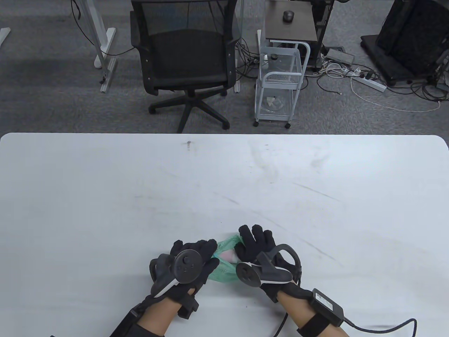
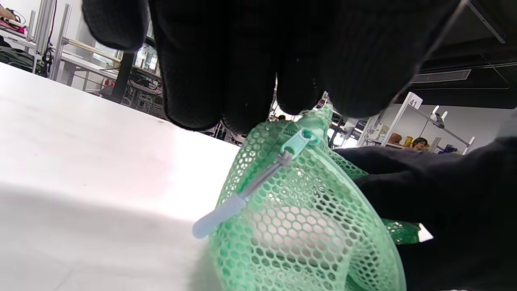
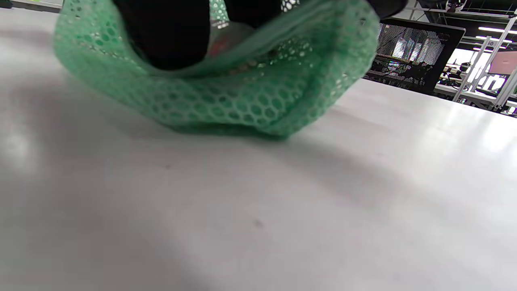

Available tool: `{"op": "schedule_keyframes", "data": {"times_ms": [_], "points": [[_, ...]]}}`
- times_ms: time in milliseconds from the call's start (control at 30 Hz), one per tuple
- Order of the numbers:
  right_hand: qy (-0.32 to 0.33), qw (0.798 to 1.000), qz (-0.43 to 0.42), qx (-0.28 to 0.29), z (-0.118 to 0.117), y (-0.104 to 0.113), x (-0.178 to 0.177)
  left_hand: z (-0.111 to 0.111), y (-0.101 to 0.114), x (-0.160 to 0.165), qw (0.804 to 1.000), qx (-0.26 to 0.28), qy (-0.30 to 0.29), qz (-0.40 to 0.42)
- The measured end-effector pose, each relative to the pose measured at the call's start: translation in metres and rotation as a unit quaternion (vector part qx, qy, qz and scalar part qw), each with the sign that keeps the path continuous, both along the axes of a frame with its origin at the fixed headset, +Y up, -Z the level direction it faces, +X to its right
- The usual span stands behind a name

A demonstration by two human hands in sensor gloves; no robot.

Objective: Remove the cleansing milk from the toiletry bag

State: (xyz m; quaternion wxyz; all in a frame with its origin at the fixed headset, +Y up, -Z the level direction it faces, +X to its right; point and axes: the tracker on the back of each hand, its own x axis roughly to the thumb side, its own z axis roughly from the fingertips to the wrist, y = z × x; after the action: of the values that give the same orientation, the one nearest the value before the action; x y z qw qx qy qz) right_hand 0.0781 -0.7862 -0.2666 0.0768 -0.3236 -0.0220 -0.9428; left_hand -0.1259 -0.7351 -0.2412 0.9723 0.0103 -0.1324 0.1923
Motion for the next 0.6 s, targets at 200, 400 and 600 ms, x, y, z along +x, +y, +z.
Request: {"op": "schedule_keyframes", "data": {"times_ms": [200, 400, 600], "points": [[-0.016, 1.0, -0.011, -0.015, -0.0024, -0.0049, 0.0023, 0.0012, 0.0011, 0.0009, 1.0, 0.015, 0.004, -0.015], [-0.007, 1.0, -0.029, 0.001, -0.0015, -0.0053, 0.0019, 0.0014, 0.0007, 0.0019, 1.0, 0.015, 0.003, -0.02], [0.003, 0.999, -0.029, 0.018, 0.001, -0.0044, 0.0, 0.0012, 0.0004, 0.002, 1.0, 0.013, 0.003, -0.021]]}}
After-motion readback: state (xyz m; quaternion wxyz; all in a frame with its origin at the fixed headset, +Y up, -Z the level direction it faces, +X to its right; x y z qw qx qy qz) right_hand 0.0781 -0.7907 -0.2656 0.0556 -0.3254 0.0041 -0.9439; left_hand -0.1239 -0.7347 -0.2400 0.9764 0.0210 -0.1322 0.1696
